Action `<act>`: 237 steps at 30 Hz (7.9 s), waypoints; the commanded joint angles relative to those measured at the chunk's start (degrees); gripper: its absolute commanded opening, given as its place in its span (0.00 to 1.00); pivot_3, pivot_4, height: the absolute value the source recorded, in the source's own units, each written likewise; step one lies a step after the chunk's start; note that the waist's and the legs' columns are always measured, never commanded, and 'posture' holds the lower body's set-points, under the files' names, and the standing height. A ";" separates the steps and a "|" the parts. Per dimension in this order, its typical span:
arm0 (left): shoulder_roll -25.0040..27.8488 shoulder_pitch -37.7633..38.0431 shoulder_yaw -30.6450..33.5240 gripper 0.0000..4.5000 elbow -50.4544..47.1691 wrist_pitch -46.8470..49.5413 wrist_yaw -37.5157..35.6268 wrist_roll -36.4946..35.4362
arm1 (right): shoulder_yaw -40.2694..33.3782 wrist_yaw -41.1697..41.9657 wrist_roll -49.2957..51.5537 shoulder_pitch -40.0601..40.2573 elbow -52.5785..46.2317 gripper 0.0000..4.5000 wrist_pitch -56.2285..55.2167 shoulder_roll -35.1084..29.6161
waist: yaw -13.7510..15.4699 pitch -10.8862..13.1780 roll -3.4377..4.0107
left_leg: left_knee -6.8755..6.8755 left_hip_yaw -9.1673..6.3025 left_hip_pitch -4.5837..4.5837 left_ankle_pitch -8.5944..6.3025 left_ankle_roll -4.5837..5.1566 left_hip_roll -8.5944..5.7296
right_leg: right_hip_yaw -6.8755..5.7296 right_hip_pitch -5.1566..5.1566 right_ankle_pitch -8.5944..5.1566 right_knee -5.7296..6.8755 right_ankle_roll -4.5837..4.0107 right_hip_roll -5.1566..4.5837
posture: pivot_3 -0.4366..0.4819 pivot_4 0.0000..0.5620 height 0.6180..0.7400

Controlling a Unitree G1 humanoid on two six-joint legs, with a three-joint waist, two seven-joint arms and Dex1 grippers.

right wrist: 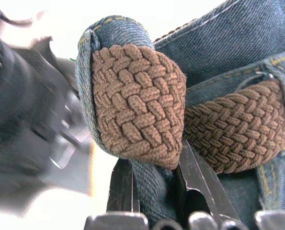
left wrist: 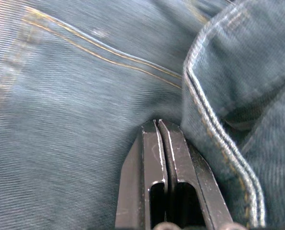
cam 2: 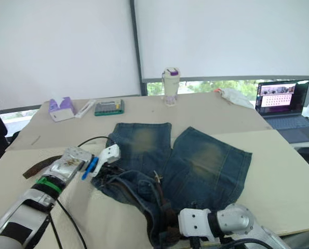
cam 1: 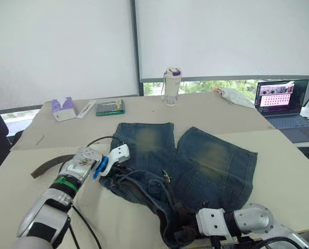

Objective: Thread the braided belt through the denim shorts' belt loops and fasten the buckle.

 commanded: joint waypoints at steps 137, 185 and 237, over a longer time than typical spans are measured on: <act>-0.18 -10.47 -0.95 0.01 7.79 7.67 -7.24 16.78 | 3.30 -3.06 -0.47 -30.13 23.20 0.01 39.62 -10.16 | -1.77 -0.20 0.58 | 0.03 -0.62 -1.38 0.19 -0.37 -0.10 | -0.37 -1.19 0.13 0.15 -0.54 0.05 | 0.48 0.27 1.00; -21.23 39.89 102.02 0.99 -58.36 79.38 41.42 -43.13 | -7.00 -3.40 21.21 -28.55 -4.60 0.81 18.43 23.84 | -1.65 0.06 -0.05 | -0.28 -0.72 -1.56 0.41 -1.33 0.12 | -0.33 -2.18 0.21 0.81 -1.34 0.19 | 0.48 0.27 1.00; 5.02 5.44 3.14 0.01 -28.27 -52.13 35.53 18.53 | -40.74 -63.95 69.77 -36.32 -2.35 0.81 70.09 41.69 | -2.05 0.42 0.43 | -1.10 -0.60 -2.07 0.89 -1.71 0.73 | -0.29 -2.68 0.48 0.38 -1.98 0.42 | 0.48 0.27 1.00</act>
